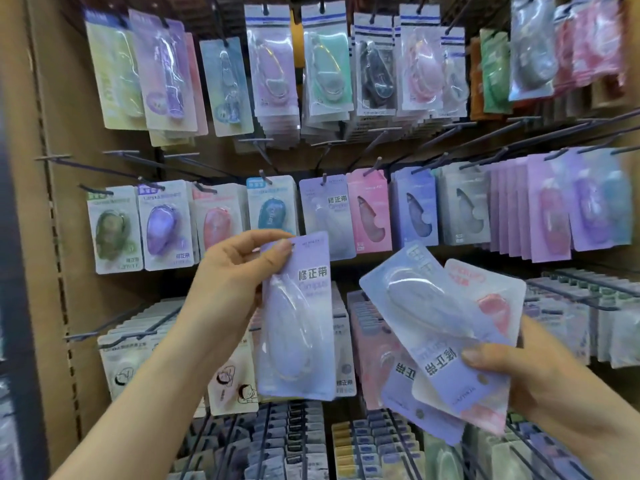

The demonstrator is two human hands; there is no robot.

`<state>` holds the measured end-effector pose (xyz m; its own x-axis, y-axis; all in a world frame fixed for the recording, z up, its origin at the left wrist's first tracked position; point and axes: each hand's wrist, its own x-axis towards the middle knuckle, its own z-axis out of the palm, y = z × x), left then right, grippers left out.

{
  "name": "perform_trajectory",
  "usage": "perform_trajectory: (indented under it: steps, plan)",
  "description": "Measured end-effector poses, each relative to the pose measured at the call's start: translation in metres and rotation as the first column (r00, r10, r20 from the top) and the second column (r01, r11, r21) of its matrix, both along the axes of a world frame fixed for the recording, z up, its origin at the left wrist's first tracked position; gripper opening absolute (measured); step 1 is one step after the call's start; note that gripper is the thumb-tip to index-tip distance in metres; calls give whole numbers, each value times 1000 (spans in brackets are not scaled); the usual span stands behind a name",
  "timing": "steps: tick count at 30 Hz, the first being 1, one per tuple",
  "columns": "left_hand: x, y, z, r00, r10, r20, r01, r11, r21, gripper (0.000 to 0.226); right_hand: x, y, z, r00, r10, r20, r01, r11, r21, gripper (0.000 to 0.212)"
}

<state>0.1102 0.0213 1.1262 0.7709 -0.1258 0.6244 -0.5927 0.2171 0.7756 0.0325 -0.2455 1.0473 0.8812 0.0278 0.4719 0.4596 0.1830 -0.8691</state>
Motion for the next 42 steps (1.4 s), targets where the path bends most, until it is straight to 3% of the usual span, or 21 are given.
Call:
perform_trajectory:
  steps: [4,8,11,15,18,19,21,23,26,28,34,39,42]
  plan:
    - [6,-16,15,994,79,82,-78,997,-23,12,-4,15,-2,994,103,33,-106,989,102,77]
    - [0,-37,19,988,68,138,-64,997,-35,12,3,31,-5,991,131,-17,-132,979,-154,78]
    - [-1,-46,19,969,91,230,-96,995,11,9,6,40,2,991,133,-9,-133,978,-159,60]
    - [2,-53,14,928,189,319,-191,981,-26,7,11,46,2,998,69,7,-67,984,-167,73]
    - [2,-50,12,923,168,347,-178,984,-2,8,9,50,5,999,41,33,-33,972,-231,57]
    - [4,-46,12,939,102,327,-140,986,93,15,8,53,8,998,44,42,-33,974,-225,54]
    - [7,-32,6,963,-137,231,47,934,355,55,9,50,9,998,44,45,-34,980,-195,57]
    - [13,-22,-3,945,-290,153,190,863,467,92,14,45,8,1000,23,13,-20,977,-213,71]
    - [24,-23,-4,973,-93,209,27,953,302,98,27,37,1,995,-96,-24,87,966,-242,99]
    - [31,-28,7,972,18,233,-70,974,217,95,31,34,2,990,-142,2,139,965,-221,99]
    - [62,-41,30,943,82,323,-196,920,340,102,26,30,14,978,-186,90,202,950,-238,55]
    - [70,-44,36,934,125,335,-255,889,381,105,24,28,13,979,-174,102,193,956,-222,76]
    - [75,-43,41,927,151,342,-297,854,428,104,27,24,12,974,-194,120,218,947,-235,70]
